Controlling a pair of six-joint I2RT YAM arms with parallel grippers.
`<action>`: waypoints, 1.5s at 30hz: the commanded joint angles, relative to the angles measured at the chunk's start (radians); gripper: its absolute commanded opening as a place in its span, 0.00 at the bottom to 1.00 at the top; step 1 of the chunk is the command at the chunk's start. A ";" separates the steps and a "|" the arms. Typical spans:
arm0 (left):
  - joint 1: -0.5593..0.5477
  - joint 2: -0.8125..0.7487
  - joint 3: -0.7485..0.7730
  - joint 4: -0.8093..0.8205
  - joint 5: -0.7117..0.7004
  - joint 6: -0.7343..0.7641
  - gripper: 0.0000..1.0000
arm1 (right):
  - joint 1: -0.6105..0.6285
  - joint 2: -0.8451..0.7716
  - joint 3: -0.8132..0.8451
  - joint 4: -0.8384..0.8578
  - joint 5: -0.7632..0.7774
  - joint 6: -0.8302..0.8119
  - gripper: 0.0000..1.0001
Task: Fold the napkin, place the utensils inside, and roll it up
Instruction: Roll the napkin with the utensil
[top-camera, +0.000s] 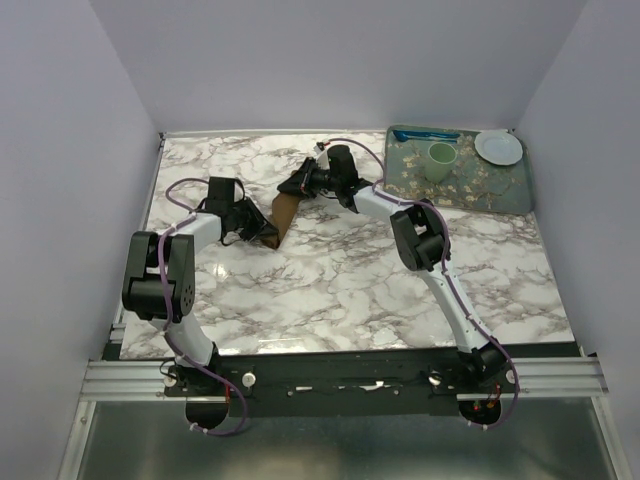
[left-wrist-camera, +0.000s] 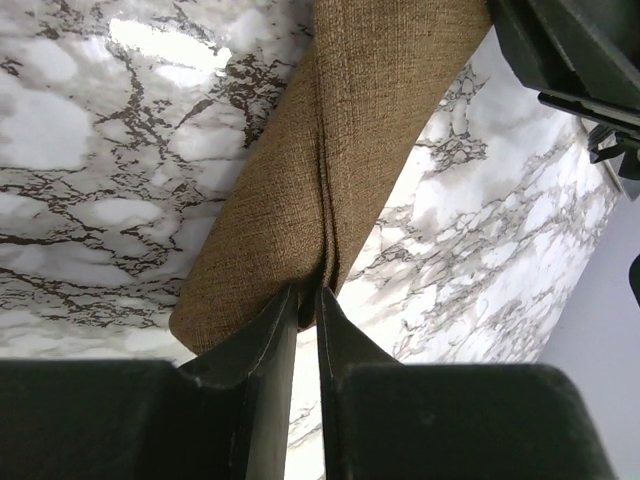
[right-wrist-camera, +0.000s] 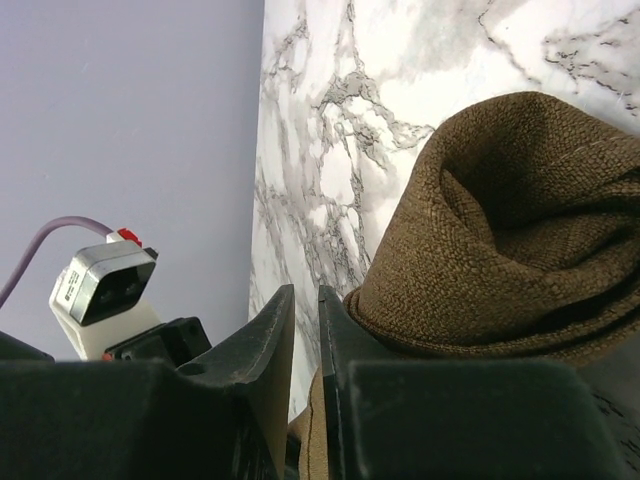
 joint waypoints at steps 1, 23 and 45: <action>0.007 -0.046 -0.027 -0.020 -0.021 0.019 0.21 | -0.002 0.029 0.015 -0.012 0.022 0.001 0.23; 0.022 -0.034 -0.070 -0.002 -0.046 0.012 0.17 | -0.003 0.025 0.013 -0.008 0.015 0.004 0.23; 0.024 0.082 0.140 0.021 -0.001 -0.044 0.18 | -0.018 -0.058 0.069 -0.049 0.015 -0.051 0.24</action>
